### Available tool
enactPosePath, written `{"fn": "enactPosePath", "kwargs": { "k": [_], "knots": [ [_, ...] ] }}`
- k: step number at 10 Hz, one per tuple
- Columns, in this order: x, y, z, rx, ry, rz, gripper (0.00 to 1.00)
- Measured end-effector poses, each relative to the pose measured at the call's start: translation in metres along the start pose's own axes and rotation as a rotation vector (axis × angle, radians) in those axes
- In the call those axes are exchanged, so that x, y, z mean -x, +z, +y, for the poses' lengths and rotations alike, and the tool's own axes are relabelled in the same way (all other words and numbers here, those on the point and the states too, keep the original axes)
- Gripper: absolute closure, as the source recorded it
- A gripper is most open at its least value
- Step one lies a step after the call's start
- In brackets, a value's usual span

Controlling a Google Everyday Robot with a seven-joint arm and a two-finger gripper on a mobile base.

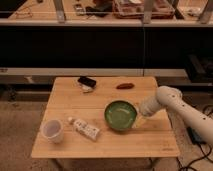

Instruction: Push the ceramic bowl across the table

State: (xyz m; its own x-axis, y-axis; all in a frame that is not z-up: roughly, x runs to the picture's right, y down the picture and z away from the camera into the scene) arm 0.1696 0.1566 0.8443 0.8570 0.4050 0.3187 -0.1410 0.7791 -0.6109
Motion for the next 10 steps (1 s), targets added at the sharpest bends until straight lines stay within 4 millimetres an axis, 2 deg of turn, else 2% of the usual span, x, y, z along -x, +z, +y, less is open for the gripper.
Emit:
{"fn": "enactPosePath", "kwargs": {
  "k": [4,10],
  "knots": [
    [0.029,0.021,0.012,0.054,-0.055,-0.02,0.2],
    [0.075,0.027,0.02,0.084,-0.098,-0.063,0.2]
  ]
}}
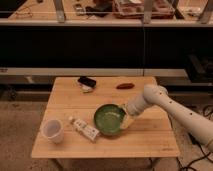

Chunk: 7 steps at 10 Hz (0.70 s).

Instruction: Push the ceramic bowl across the table

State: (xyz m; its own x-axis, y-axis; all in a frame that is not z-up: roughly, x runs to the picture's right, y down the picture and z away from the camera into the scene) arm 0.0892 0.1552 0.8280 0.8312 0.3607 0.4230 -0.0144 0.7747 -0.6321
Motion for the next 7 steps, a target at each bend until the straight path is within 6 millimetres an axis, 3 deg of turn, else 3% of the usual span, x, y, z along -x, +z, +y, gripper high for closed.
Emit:
{"fn": "enactPosePath", "kwargs": {
  "k": [3,5,7],
  "knots": [
    [-0.002,-0.01,-0.008,-0.018,0.005,0.023,0.2],
    [-0.024,-0.059,-0.021,-0.067,0.027,0.036,0.2],
    [-0.053,-0.077,-0.017,-0.065,0.046,0.075,0.2]
  ]
}}
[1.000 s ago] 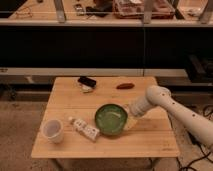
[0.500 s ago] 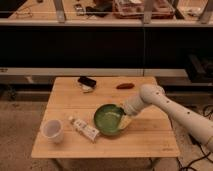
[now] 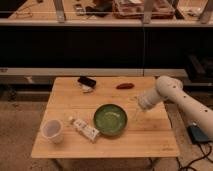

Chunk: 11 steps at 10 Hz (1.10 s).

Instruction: Push the ceramic bowl across the table

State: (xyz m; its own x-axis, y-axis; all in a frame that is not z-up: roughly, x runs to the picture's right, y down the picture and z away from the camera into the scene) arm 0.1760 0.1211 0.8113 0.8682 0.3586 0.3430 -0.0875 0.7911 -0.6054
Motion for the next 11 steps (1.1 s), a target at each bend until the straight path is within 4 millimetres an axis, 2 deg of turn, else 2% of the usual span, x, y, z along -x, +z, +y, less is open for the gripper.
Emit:
{"fn": "enactPosePath", "kwargs": {
  "k": [1,3,7,9,11],
  "knots": [
    [-0.01,0.002,0.004,0.009,0.002,0.016,0.2],
    [-0.014,0.022,0.017,0.029,-0.014,0.027,0.2],
    [-0.006,0.053,0.009,-0.007,-0.001,0.038,0.2],
    [-0.002,0.067,0.013,-0.009,0.007,0.033,0.2],
    [0.014,0.078,0.021,0.001,-0.008,0.004,0.2]
  ]
}}
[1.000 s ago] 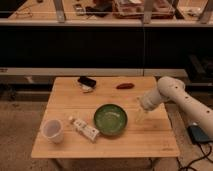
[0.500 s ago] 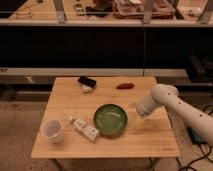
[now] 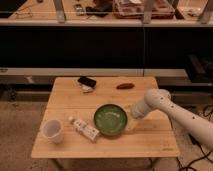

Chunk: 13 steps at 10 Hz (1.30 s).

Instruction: Push the ceramic bowl across the table

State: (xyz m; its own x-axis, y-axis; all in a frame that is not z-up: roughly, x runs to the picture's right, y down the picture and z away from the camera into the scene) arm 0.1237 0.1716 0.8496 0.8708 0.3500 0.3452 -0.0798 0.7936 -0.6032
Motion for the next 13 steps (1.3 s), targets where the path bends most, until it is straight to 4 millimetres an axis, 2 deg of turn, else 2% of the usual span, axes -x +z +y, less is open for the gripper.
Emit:
{"fn": "enactPosePath", "kwargs": {
  "k": [3,6,8,11,13],
  "knots": [
    [0.034,0.003,0.015,0.022,-0.065,-0.041,0.2],
    [0.06,0.023,0.029,0.059,-0.106,-0.029,0.2],
    [0.071,0.034,0.027,0.073,-0.099,-0.021,0.2],
    [0.084,0.026,0.012,0.064,-0.055,-0.052,0.2],
    [0.096,0.03,0.015,0.076,-0.061,-0.057,0.2]
  ]
}}
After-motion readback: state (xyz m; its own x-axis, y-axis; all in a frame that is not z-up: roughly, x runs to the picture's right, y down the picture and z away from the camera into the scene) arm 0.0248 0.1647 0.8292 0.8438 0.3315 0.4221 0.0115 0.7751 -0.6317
